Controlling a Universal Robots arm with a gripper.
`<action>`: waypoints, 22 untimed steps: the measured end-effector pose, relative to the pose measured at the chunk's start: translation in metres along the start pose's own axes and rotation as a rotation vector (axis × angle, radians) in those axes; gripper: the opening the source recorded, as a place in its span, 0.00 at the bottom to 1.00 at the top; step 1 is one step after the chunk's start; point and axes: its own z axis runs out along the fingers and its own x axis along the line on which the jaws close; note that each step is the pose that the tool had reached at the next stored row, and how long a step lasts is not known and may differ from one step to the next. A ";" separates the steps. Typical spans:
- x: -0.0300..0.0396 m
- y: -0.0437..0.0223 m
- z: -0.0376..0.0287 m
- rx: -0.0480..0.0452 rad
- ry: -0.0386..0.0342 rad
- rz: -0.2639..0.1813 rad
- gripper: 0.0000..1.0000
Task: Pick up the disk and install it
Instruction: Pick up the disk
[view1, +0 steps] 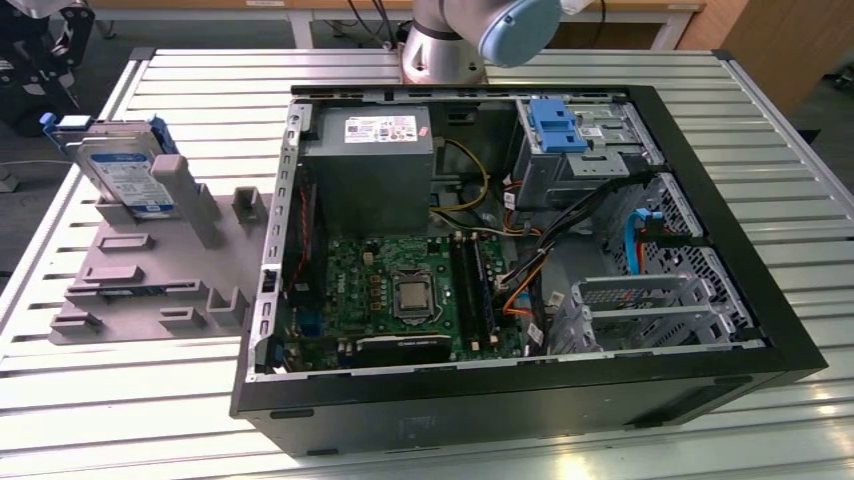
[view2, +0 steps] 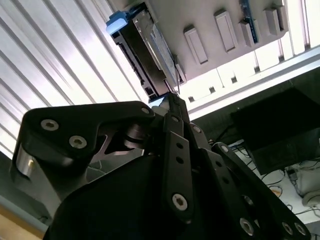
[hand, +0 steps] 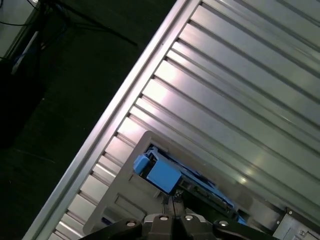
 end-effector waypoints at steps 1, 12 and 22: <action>0.0000 0.0000 0.0003 0.0001 0.0008 -0.018 0.11; 0.0000 0.0000 0.0008 0.0004 0.0028 -0.077 0.11; 0.0000 0.0000 0.0008 0.0007 0.0025 -0.079 0.11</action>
